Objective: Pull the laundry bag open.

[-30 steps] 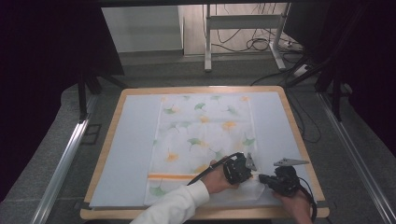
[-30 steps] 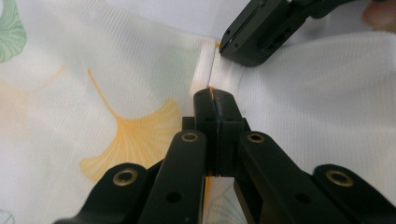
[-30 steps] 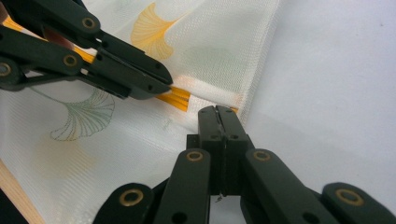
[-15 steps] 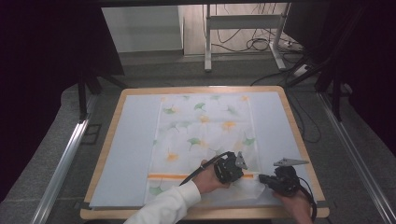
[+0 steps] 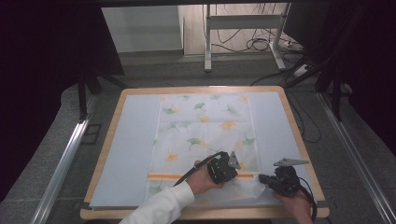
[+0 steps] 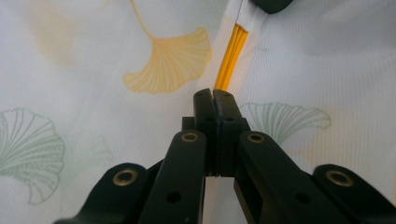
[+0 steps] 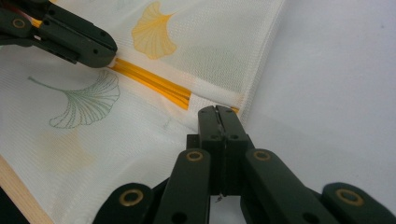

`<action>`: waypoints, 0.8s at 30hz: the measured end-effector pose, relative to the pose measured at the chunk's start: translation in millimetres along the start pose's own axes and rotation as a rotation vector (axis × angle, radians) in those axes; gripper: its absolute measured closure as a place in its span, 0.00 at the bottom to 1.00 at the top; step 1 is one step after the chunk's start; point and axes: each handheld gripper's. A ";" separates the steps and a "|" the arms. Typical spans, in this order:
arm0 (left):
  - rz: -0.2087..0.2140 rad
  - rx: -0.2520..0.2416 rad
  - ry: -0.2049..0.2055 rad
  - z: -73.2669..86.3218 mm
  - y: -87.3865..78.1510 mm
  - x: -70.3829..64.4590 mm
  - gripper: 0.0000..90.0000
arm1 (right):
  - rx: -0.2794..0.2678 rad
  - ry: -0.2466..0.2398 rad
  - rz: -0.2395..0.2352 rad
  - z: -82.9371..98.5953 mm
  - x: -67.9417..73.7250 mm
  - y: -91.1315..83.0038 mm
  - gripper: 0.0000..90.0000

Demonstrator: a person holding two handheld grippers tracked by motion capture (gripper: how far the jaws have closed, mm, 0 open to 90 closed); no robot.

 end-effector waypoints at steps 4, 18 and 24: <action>-0.002 -0.003 -0.013 4.6 -3.2 2.9 1.00 | -0.003 0.001 0.000 0.1 -0.2 0.2 1.00; -0.013 0.005 -0.033 15.8 -12.4 8.8 1.00 | -0.003 0.000 -0.001 0.2 -0.3 0.0 1.00; -0.010 0.001 -0.048 20.3 -15.4 10.3 1.00 | -0.003 -0.001 -0.002 0.2 -0.4 0.1 1.00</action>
Point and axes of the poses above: each handheld gripper's, and its own axes: y roughly forward along the jaws, z roughly out of its underside, x roughly to its left, and after that the axes turned 7 degrees about z, right-handed
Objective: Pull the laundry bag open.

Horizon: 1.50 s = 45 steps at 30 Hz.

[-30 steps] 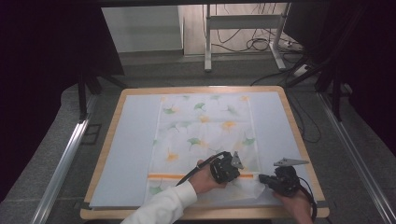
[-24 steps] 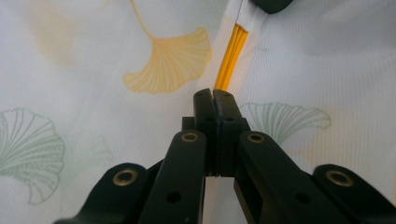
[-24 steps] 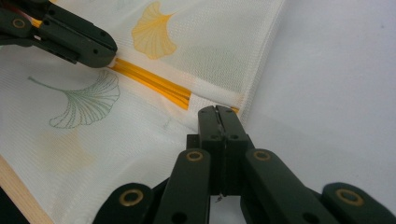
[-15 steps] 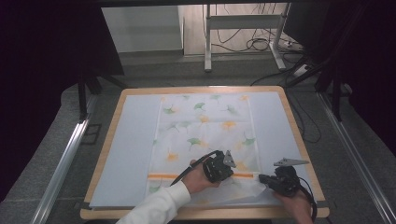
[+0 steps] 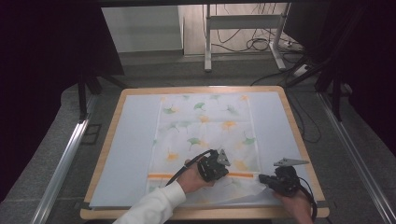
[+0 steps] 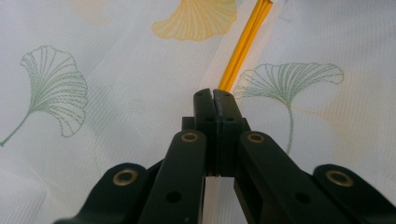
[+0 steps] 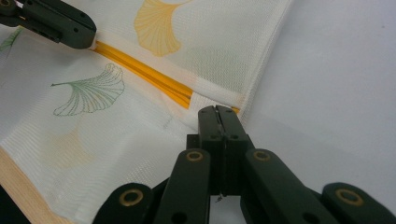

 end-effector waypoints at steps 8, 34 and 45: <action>-0.006 -0.001 -0.008 5.5 -3.8 1.1 1.00 | 0.003 -0.004 0.004 -0.3 0.8 -0.2 1.00; -0.025 0.002 -0.037 29.2 -20.8 6.4 1.00 | 0.003 -0.006 0.004 -0.2 0.9 -0.2 1.00; -0.049 0.001 -0.070 47.2 -34.3 14.4 1.00 | 0.004 -0.005 0.004 -0.3 0.9 -0.2 1.00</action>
Point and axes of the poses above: each handheld gripper's, and its own axes: y roughly forward along the jaws, z roughly out of its underside, x roughly to its left, and after that the axes turned 7 degrees about z, right-handed
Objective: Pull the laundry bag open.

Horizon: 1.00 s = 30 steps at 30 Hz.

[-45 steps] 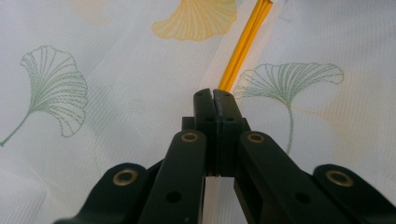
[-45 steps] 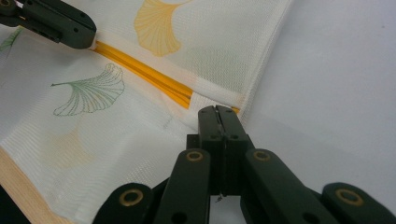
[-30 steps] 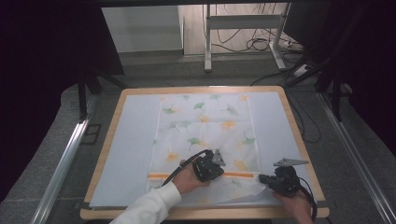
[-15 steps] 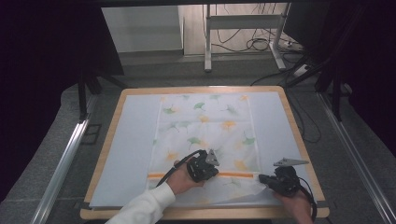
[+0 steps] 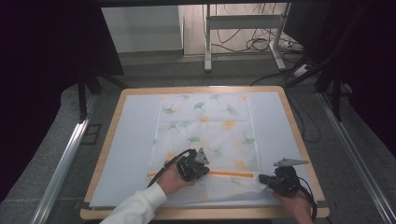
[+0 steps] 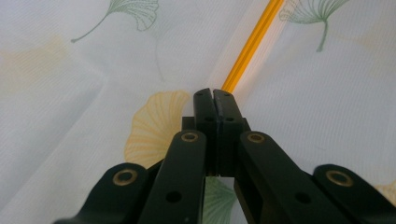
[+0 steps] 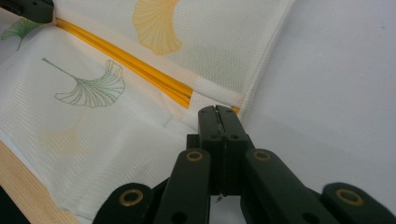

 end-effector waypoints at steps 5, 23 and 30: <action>-0.003 0.003 -0.012 4.4 -3.6 1.8 1.00 | -0.001 0.000 0.001 0.1 0.2 0.0 1.00; -0.017 0.005 -0.028 21.7 -16.1 5.7 1.00 | -0.001 -0.001 0.000 0.1 0.1 0.0 1.00; -0.019 -0.014 -0.051 31.2 -21.5 9.1 1.00 | -0.001 -0.001 0.000 0.1 0.1 0.0 1.00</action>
Point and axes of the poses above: each handheld gripper's, and its own axes: y roughly forward along the jaws, z roughly out of its underside, x roughly to its left, and after that the axes turned 7 degrees about z, right-handed
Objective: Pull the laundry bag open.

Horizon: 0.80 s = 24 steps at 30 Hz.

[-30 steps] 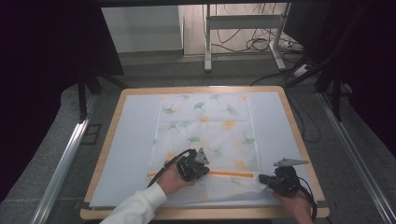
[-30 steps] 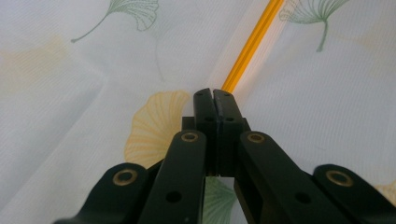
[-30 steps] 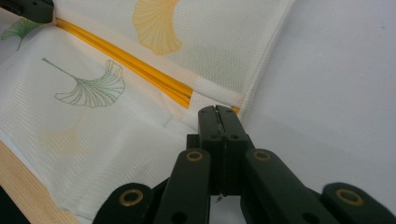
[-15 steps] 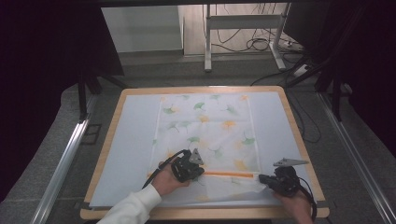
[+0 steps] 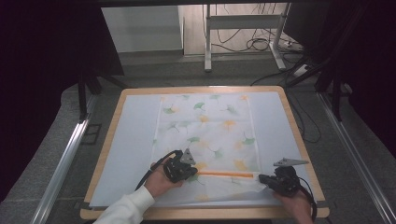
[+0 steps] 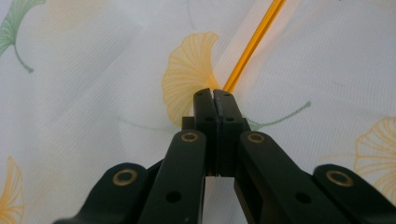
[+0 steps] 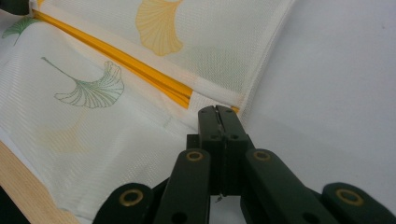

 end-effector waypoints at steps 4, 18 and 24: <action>0.000 -0.009 -0.013 5.6 -3.4 2.0 1.00 | 0.000 0.000 -0.002 0.0 -0.3 0.1 1.00; -0.009 -0.037 -0.056 23.3 -14.4 7.3 1.00 | 0.000 0.000 0.000 0.1 -0.1 0.0 1.00; -0.011 -0.040 -0.066 29.4 -18.3 7.7 1.00 | -0.003 -0.005 0.000 0.1 -0.1 0.2 1.00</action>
Point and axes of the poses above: each handheld gripper's, and its own axes: y roughly forward along the jaws, z roughly out of its underside, x roughly to its left, and after that the axes turned 7 degrees about z, right-handed
